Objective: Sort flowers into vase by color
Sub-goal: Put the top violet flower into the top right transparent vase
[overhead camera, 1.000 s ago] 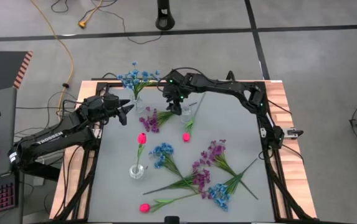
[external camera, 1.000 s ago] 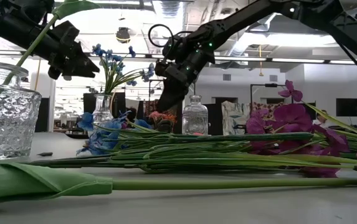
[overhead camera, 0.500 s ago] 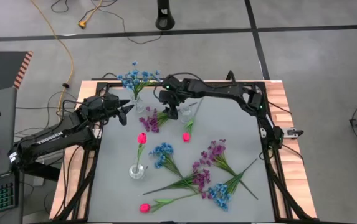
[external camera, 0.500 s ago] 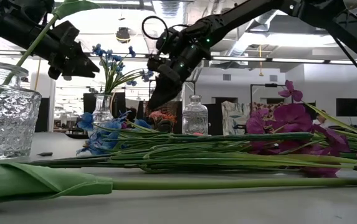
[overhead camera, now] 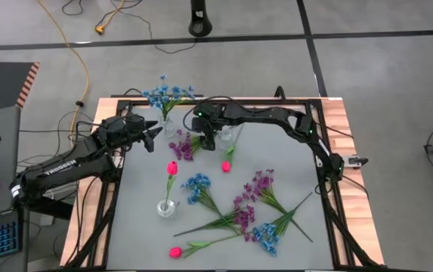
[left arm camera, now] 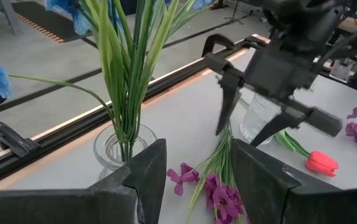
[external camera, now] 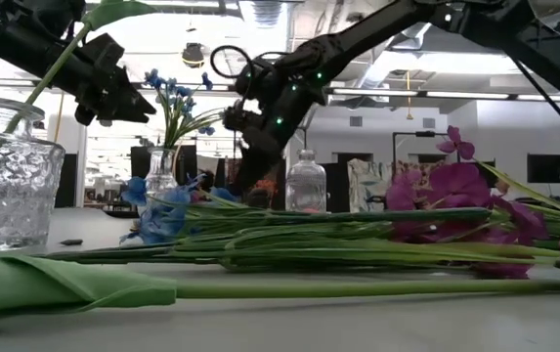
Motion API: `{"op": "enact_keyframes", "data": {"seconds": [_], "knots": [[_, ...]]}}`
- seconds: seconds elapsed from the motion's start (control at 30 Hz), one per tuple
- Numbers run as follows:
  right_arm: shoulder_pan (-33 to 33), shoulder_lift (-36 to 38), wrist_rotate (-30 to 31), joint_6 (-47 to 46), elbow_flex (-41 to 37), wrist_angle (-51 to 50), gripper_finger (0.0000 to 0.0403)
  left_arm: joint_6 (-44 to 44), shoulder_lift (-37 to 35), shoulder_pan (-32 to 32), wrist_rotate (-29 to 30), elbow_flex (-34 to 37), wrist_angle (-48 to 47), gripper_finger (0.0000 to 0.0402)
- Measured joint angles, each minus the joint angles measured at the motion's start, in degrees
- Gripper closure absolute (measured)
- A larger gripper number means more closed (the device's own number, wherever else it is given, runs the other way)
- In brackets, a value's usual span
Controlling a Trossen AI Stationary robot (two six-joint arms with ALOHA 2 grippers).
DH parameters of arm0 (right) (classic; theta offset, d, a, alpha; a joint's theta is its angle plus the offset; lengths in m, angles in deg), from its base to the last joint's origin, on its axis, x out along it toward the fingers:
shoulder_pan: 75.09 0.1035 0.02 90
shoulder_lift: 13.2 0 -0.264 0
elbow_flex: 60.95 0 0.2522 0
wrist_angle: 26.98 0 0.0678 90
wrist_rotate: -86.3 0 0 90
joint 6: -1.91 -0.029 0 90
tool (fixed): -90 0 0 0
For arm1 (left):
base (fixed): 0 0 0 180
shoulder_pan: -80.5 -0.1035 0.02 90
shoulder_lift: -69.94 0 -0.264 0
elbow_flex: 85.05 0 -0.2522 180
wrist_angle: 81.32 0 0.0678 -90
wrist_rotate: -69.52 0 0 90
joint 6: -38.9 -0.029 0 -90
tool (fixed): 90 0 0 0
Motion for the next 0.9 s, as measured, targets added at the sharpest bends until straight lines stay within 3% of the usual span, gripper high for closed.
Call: {"op": "enact_keyframes", "data": {"seconds": [0.9], "knots": [[3.49,-2.57,1.19,-5.35,0.09,-0.15,0.0159,0.46,-0.01,0.07,0.02,-0.02,-0.34,0.0237]]}}
